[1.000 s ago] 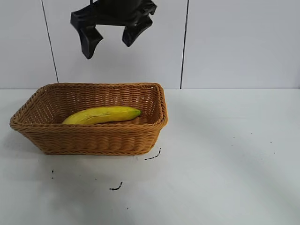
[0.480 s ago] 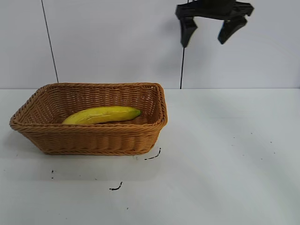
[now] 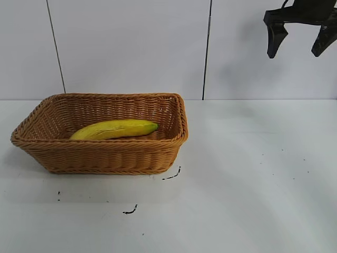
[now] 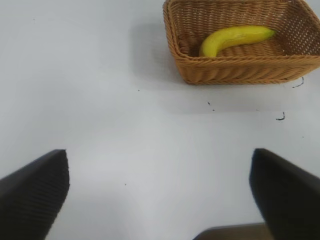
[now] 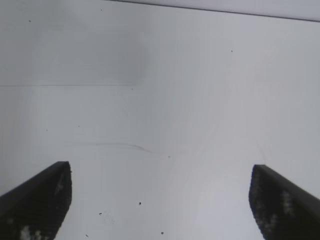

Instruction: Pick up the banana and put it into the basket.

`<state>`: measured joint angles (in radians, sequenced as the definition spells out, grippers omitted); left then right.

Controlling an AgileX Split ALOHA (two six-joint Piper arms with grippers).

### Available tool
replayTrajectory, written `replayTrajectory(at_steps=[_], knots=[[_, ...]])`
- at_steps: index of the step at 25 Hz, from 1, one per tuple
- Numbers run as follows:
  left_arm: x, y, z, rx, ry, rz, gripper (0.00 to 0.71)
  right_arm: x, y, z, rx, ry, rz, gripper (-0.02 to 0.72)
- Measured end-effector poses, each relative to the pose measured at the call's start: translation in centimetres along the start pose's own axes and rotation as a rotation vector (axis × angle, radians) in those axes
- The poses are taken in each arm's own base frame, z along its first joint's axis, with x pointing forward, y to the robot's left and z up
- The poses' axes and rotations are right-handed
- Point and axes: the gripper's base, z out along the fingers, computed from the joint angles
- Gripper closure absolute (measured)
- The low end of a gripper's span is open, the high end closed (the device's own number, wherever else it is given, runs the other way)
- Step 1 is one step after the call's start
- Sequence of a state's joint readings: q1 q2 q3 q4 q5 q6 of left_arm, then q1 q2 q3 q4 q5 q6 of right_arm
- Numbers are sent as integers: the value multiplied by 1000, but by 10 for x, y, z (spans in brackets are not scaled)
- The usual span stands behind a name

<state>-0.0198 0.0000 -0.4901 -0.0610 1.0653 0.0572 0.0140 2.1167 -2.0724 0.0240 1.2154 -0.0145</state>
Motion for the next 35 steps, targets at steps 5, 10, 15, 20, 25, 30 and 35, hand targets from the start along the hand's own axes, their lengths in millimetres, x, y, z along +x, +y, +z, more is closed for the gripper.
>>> replayTrajectory(at_steps=[5, 10, 15, 20, 25, 30, 35], knots=[[0, 0, 0, 0, 0, 0, 15, 48, 2, -46, -4, 45, 1, 14], [0, 0, 0, 0, 0, 0, 15, 119, 4, -101, -7, 50, -1, 14], [0, 0, 0, 0, 0, 0, 15, 203, 5, -137, -8, 35, -22, 14], [0, 0, 0, 0, 0, 0, 15, 274, 6, -161, -5, -119, -24, 14], [0, 0, 0, 0, 0, 0, 15, 339, 7, -164, -3, -293, -41, 14], [0, 0, 0, 0, 0, 0, 15, 389, 6, -146, 2, -398, -48, 14], [0, 0, 0, 0, 0, 0, 15, 409, 6, -154, 19, -531, -55, 14]])
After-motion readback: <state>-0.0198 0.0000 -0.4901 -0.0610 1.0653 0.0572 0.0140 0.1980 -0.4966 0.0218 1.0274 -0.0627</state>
